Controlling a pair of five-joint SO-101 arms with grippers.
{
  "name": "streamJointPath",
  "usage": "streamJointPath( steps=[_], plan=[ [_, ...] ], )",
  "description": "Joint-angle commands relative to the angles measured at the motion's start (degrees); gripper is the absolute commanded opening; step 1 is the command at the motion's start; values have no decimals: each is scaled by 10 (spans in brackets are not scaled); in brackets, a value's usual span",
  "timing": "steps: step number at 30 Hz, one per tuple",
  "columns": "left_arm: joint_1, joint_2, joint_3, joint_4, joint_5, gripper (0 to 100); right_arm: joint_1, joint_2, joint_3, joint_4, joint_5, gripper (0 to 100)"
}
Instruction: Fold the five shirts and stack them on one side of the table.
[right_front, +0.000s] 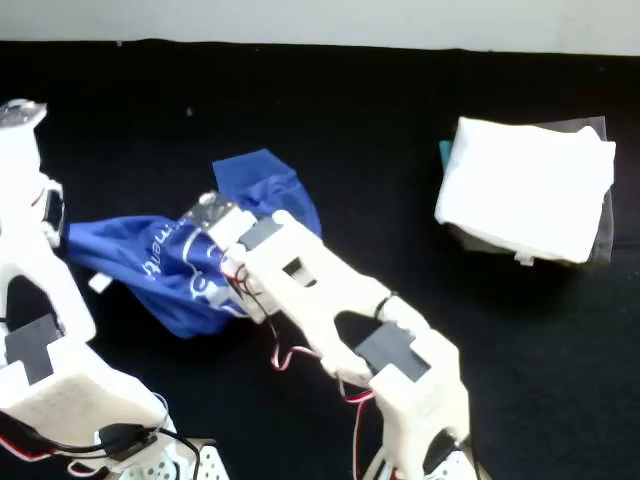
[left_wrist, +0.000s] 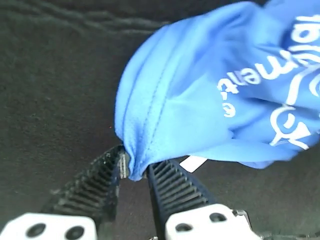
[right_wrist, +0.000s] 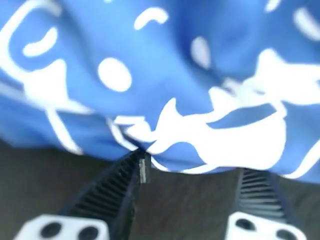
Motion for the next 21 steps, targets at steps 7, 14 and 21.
streamJointPath(
  steps=[7,14,21],
  plan=[
    [87,-27,-98,48,14,9,160,36,-103,-37,-4,17],
    [137,-29,-206,69,46,9,239,-86,-252,87,0,6],
    [199,-129,-247,69,70,9,276,-192,-410,205,51,6]
  ],
)
